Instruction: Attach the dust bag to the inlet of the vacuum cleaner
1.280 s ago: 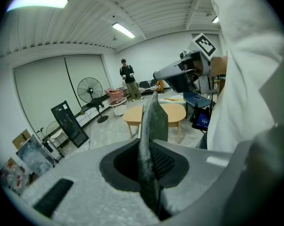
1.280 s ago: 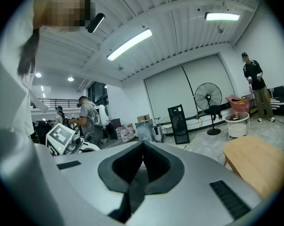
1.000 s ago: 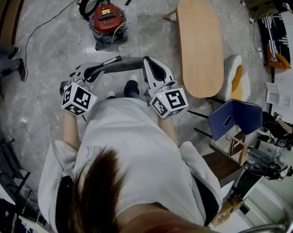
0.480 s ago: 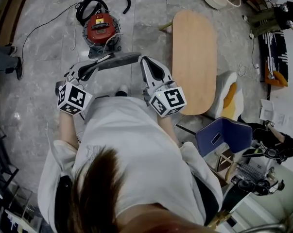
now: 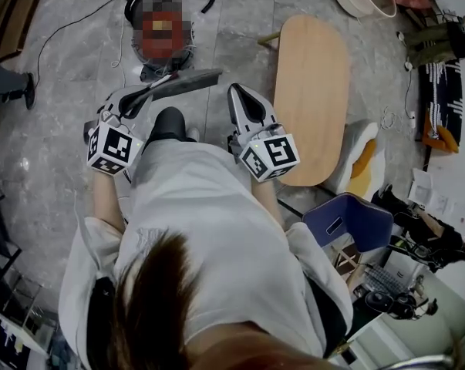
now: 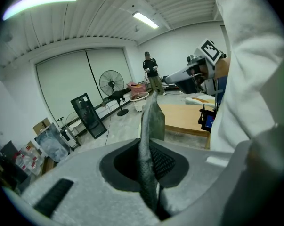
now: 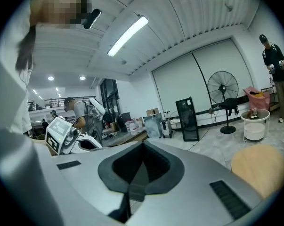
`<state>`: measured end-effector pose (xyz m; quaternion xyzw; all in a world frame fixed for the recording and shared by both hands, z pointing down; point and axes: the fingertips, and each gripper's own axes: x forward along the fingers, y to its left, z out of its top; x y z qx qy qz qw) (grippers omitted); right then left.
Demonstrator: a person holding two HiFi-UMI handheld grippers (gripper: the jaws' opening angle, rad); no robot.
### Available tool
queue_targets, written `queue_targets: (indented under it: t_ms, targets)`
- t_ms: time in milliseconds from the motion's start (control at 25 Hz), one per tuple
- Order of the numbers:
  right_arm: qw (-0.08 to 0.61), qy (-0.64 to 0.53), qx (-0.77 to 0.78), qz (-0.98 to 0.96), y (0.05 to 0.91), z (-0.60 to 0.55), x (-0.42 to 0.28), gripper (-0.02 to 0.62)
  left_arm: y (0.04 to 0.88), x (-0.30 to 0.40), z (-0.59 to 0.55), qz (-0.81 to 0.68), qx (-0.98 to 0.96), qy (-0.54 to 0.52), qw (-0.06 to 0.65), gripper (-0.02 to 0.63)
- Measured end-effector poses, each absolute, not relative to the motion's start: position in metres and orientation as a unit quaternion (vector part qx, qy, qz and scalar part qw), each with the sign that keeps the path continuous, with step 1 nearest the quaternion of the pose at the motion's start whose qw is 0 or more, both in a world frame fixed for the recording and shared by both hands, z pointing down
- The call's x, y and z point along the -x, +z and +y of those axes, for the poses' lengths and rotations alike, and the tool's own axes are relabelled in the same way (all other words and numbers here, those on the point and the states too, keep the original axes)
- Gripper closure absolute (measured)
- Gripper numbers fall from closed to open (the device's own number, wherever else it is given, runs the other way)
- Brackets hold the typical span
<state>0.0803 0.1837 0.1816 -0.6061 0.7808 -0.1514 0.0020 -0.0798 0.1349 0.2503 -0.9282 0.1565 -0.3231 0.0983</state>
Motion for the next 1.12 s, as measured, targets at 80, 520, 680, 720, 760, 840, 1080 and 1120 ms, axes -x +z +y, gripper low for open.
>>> queue_targets:
  t_ms: [80, 520, 680, 720, 760, 840, 1080, 1120]
  targets:
    - [-0.001, -0.156, 0.603, 0.783, 0.185, 0.178, -0.081, 0.594, 0.253, 0.081, 0.131, 0.159, 0.927, -0.326, 0.094, 0.568]
    - [-0.009, -0.159, 0.576, 0.802, 0.189, 0.100, -0.070, 0.594, 0.274, 0.077, 0.079, 0.119, 0.932, -0.337, 0.061, 0.568]
    - [0.001, -0.162, 0.573, 0.803, 0.182, 0.061, -0.070, 0.594, 0.278, 0.070, 0.052, 0.085, 0.933, -0.345, 0.058, 0.568]
    - [0.005, -0.163, 0.575, 0.802, 0.181, 0.052, -0.071, 0.594, 0.279, 0.069, 0.045, 0.078, 0.933, -0.346, 0.058, 0.568]
    - [0.007, -0.162, 0.577, 0.801, 0.179, 0.045, -0.072, 0.594, 0.280, 0.068, 0.038, 0.073, 0.933, -0.348, 0.058, 0.568]
    - [0.006, -0.161, 0.582, 0.797, 0.181, 0.032, -0.073, 0.594, 0.284, 0.068, 0.025, 0.065, 0.933, -0.349, 0.059, 0.568]
    - [0.003, -0.167, 0.597, 0.784, 0.192, 0.012, -0.076, 0.594, 0.292, 0.070, 0.003, 0.049, 0.934, -0.350, 0.059, 0.568]
    - [0.004, -0.168, 0.598, 0.783, 0.191, 0.011, -0.075, 0.594, 0.292, 0.070, 0.001, 0.048, 0.933, -0.351, 0.058, 0.569]
